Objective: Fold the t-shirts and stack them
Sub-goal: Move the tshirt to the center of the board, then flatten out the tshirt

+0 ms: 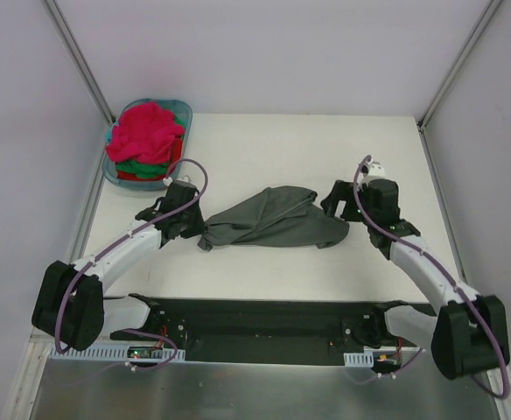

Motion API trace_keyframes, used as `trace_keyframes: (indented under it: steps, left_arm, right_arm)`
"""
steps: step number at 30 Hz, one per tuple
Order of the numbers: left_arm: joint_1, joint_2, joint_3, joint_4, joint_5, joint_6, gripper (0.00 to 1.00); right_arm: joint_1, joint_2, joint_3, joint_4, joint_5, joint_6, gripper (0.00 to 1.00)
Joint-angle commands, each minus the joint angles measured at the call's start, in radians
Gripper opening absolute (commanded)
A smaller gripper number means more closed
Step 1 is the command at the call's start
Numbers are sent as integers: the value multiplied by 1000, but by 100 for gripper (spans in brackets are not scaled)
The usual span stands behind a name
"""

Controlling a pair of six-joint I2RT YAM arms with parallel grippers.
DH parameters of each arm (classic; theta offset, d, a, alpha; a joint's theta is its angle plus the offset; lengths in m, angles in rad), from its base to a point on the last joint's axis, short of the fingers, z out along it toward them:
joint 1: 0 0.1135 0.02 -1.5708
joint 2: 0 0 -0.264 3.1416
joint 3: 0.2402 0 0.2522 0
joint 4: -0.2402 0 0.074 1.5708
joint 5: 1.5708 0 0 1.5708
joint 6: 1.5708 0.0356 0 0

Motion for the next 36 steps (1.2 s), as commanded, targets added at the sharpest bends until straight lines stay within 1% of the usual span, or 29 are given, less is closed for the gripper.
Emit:
trace_keyframes:
  steps: [1,2,4,6,8,10,13,17,21,23,24,26,28,29,30,32,36]
  left_arm:
    - [3,-38,-12,72,10,-68,0]
    - [3,-41,-13,74,5,-69,0]
    - [5,-50,-18,74,-6,-83,0]
    - [3,-61,-24,75,-3,-94,0]
    - [3,-69,-32,75,-21,-97,0]
    - [3,-73,-36,77,-32,-104,0]
    - [3,-69,-38,77,-27,-111,0]
    - [5,-60,-32,75,-21,-109,0]
    - [3,-52,-30,75,-32,-114,0]
    - [5,-53,-32,77,-35,-117,0]
    - [3,-50,-30,75,-36,-120,0]
    - [5,-50,-29,75,-36,-118,0]
    - [3,-52,-26,75,-44,-117,0]
    - [5,-53,-23,75,-47,-114,0]
    - [5,-55,-16,75,-47,-112,0]
    - [5,-64,0,72,-43,-98,0]
    - [5,-116,60,36,-46,-86,0]
  right_arm:
    - [66,197,209,-24,46,79,99]
    - [90,254,251,-43,71,87,96]
    - [129,367,329,-60,165,110,95]
    - [147,451,392,-90,221,139,92]
    - [160,517,440,-103,247,169,89]
    - [167,578,478,-122,247,191,83]
    - [189,633,501,-132,307,208,79]
    - [206,695,518,-95,336,202,71]
    - [207,745,546,-73,333,208,66]
    - [207,768,552,-73,327,214,60]
    - [207,776,551,-40,327,219,57]
    - [207,785,543,-15,323,226,42]
    - [207,779,532,8,307,225,19]
    - [206,763,520,23,296,219,12]
    - [207,741,511,41,275,199,1]
    - [206,680,494,40,267,170,1]
    - [209,465,459,-55,312,108,1]
